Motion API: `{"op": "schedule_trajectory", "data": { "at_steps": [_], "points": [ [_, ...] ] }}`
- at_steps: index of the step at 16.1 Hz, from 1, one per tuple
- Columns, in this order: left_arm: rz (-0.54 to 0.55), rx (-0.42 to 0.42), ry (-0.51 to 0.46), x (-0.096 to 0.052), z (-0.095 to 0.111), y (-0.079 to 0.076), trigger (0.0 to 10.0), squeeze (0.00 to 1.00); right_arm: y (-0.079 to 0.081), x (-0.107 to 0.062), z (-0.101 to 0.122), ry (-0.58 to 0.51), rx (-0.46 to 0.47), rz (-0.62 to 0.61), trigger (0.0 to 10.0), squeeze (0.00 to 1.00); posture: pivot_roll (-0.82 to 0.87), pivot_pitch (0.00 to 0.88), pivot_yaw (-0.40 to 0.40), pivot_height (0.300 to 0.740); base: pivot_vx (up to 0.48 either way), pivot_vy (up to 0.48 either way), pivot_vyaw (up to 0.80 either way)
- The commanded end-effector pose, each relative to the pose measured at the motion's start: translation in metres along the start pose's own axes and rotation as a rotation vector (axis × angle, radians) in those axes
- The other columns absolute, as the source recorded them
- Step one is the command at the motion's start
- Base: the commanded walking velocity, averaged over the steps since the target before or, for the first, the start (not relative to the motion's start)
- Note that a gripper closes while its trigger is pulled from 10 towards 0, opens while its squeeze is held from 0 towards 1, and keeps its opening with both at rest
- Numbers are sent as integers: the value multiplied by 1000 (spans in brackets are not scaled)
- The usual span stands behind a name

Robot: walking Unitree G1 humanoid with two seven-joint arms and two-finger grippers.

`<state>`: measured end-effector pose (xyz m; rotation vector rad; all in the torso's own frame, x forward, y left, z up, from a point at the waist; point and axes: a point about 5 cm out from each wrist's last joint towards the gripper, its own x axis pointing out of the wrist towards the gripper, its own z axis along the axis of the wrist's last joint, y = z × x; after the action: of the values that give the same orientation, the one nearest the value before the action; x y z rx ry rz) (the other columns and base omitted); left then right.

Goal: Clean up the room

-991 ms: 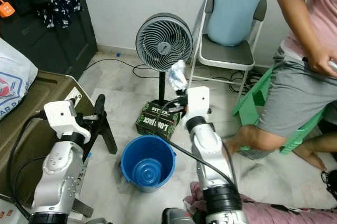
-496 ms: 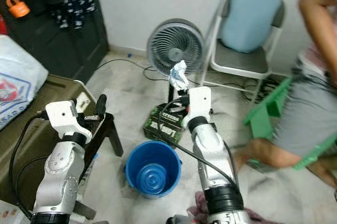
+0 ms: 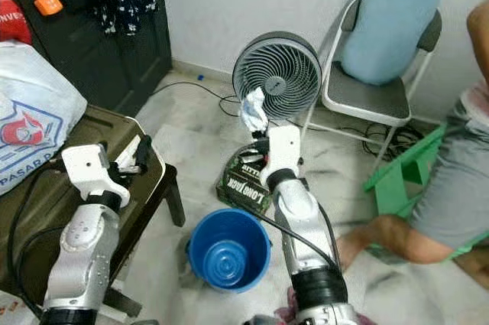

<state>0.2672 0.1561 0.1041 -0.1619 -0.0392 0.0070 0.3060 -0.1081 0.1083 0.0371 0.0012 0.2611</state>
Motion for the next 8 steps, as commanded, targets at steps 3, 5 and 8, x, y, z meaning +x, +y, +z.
{"op": "schedule_trajectory", "data": {
  "at_steps": [3,5,8],
  "points": [
    [-4,-3,3,0,0,-2,10000,0,-5,-1,-4,13,-10,-21,10000,0,42,42,-40,740,0,0,0],
    [-9,-5,3,0,0,-2,10000,0,-6,-1,-6,30,-3,-27,10000,0,41,46,-37,740,0,0,-400],
    [-17,-6,-3,0,1,-3,10000,0,-6,-2,-6,26,2,-32,10000,0,39,49,-36,740,0,0,-800]
  ]
}}
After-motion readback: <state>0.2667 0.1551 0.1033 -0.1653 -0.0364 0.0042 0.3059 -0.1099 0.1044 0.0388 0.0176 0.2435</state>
